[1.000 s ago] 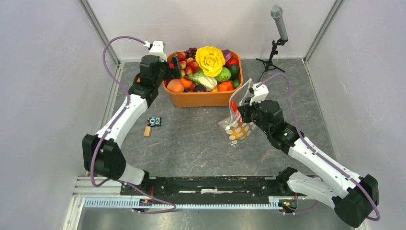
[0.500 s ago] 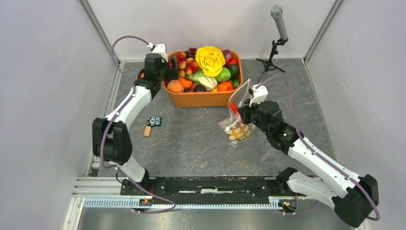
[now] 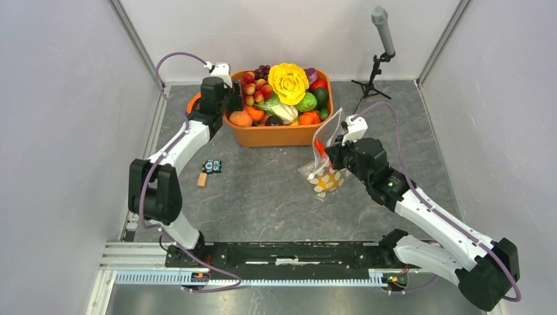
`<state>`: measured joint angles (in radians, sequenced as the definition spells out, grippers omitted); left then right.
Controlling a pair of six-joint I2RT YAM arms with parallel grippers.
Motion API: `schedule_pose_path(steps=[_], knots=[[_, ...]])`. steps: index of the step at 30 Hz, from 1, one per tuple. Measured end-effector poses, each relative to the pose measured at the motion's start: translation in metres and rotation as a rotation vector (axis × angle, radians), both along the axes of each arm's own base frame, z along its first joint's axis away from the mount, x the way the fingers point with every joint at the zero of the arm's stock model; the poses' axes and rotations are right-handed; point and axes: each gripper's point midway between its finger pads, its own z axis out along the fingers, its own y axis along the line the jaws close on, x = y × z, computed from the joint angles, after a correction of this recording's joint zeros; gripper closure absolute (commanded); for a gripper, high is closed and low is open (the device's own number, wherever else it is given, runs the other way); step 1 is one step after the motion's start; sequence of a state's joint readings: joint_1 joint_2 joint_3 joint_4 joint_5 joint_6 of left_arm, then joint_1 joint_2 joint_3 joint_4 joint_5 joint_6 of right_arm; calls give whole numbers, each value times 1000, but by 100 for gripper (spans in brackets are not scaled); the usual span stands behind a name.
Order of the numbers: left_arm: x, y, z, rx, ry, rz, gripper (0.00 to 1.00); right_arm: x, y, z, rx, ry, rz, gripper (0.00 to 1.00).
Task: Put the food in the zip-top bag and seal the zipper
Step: Pick up the fake fruit from the bin, then place the fake fruit in the zipper food storage bag.
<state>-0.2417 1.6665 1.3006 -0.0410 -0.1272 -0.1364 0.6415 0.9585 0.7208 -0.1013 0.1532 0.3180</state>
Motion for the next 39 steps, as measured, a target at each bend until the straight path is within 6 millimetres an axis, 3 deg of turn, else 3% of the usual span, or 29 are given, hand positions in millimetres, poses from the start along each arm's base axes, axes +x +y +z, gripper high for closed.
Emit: schedule_pose_path(steps=[4,15,20,24,29,34,39], knots=[[-7,0,5,-11,-30,-7,60,1,2,0,7,-1,5,100],[-25,0,43,-71,-126,-13,62,0,5,2,23,1,12,100],[-43,-5,68,-156,-180,-34,62,1,5,2,28,1,12,100],[-61,-16,102,-255,-256,-93,62,2,7,2,32,-2,14,100],[-75,-47,130,-369,-307,-223,61,2,7,1,35,-2,13,100],[-100,-101,127,-459,-265,-408,61,2,7,0,34,0,12,100],[-143,-165,111,-528,-196,-621,60,1,6,-5,29,10,10,100]])
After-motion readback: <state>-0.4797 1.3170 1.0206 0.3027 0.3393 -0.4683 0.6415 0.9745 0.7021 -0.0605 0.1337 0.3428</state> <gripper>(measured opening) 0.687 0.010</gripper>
